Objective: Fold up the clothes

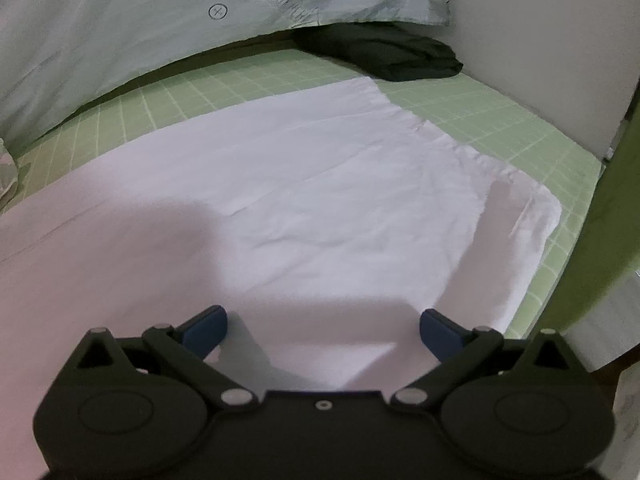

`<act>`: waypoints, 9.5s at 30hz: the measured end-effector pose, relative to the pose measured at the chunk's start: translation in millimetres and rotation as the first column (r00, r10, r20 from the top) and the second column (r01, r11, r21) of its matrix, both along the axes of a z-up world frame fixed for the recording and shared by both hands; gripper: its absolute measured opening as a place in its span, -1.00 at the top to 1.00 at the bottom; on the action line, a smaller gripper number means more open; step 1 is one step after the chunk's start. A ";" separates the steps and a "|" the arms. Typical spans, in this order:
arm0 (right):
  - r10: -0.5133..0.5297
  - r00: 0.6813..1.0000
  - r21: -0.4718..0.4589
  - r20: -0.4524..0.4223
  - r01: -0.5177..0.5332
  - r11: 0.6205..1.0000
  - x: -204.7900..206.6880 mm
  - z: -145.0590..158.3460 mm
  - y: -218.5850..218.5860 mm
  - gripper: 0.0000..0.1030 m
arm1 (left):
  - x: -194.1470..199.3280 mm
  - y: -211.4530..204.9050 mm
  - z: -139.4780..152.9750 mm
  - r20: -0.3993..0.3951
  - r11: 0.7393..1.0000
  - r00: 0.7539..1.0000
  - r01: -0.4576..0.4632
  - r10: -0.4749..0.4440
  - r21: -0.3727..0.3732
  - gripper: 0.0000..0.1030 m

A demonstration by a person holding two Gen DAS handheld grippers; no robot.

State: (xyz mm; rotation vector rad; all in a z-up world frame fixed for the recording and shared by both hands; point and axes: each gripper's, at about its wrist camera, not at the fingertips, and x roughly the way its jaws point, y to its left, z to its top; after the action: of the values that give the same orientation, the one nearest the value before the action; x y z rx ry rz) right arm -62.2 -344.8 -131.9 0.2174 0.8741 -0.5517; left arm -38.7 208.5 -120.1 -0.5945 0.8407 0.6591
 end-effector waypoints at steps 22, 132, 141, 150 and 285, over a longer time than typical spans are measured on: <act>0.378 0.918 0.043 0.117 -0.385 0.922 171.6 33.8 68.8 -0.55 | 129.4 -87.7 14.0 -0.097 0.947 0.959 0.280 -0.267 0.158 -0.57; 0.144 0.988 -0.235 0.057 -0.127 0.964 209.2 80.4 -131.1 -0.01 | 159.0 -192.4 -6.3 -0.302 0.928 0.916 0.327 -0.266 0.175 -0.99; 0.111 0.994 -0.104 0.016 -0.109 0.989 126.9 48.4 -110.9 -0.38 | 133.8 -182.4 -6.2 -0.269 0.934 0.922 0.325 -0.277 0.151 -1.00; 0.049 0.999 -0.055 0.013 -0.048 0.997 57.2 34.3 -123.7 -0.55 | 99.4 -194.8 -11.8 -0.257 0.920 0.908 0.371 -0.330 0.128 -1.00; 0.040 0.990 0.151 0.132 -0.060 0.987 228.8 65.2 -208.9 0.27 | 294.0 -180.9 17.2 -0.087 0.951 0.966 0.255 -0.243 0.176 -0.17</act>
State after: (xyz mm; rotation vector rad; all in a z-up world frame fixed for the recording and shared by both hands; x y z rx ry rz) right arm 166.6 -553.7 -66.7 0.3680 0.7951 -0.4182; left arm 255.3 27.6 -102.9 -0.2922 0.8861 0.5207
